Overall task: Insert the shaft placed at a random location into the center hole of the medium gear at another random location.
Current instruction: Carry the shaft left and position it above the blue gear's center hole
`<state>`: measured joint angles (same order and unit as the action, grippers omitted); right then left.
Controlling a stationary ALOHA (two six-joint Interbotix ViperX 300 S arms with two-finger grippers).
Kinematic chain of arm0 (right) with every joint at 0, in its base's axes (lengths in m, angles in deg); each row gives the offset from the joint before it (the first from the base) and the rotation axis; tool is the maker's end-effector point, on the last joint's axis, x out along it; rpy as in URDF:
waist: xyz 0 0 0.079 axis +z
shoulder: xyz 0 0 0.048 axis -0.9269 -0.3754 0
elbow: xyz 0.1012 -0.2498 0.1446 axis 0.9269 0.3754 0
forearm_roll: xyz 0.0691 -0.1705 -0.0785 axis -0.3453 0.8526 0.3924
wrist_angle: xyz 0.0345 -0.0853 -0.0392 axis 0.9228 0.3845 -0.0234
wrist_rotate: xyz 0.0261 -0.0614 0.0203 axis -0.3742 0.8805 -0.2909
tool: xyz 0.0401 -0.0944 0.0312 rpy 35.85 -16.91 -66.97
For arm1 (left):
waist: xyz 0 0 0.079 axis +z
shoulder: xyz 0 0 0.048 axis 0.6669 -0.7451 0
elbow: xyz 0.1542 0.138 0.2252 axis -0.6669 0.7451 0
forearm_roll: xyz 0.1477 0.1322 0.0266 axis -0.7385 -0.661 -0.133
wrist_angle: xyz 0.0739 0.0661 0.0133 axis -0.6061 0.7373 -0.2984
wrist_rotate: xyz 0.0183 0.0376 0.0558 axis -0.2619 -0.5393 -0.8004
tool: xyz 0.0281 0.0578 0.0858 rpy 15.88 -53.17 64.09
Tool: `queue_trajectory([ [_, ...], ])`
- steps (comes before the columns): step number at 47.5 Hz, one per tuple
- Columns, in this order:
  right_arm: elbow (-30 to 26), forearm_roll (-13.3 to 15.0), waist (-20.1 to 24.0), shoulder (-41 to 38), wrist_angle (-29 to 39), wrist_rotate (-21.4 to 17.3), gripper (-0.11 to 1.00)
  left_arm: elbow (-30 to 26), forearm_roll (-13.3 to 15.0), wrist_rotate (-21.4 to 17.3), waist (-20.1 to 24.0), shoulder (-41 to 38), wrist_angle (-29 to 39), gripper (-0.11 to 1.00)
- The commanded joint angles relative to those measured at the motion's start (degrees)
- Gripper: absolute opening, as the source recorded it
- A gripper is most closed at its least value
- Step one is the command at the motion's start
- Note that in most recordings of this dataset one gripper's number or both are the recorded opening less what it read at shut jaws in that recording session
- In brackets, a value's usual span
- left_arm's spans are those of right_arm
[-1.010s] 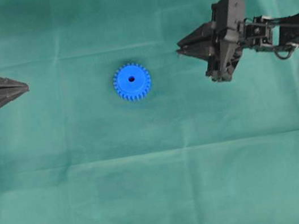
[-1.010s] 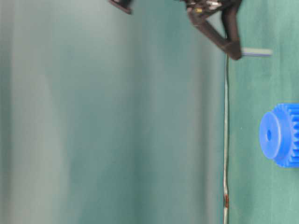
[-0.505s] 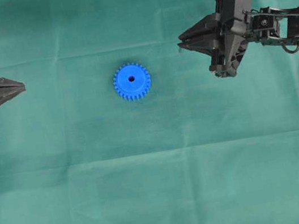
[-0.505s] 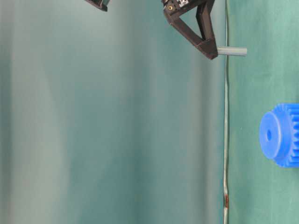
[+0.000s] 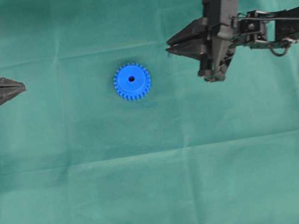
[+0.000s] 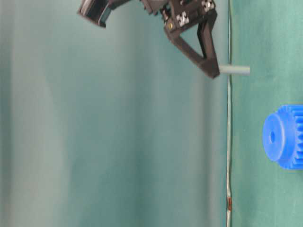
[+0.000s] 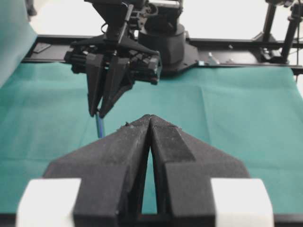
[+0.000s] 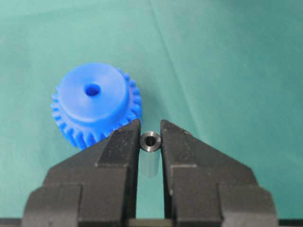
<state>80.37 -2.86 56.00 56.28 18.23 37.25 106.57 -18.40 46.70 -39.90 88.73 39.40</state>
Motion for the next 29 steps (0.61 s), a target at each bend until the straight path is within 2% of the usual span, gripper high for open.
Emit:
queue_trajectory([
  [1,-3.2,-0.2,0.8,-0.8,0.2,-0.1,0.13,-1.6,-0.1,0.3,0.2,-0.4,-0.3,0.00],
  [29,-15.6,-0.2,4.5,-10.5,1.7,-0.3,0.13,-1.6,-0.1,0.4,0.2,-0.6,-0.3,0.00],
])
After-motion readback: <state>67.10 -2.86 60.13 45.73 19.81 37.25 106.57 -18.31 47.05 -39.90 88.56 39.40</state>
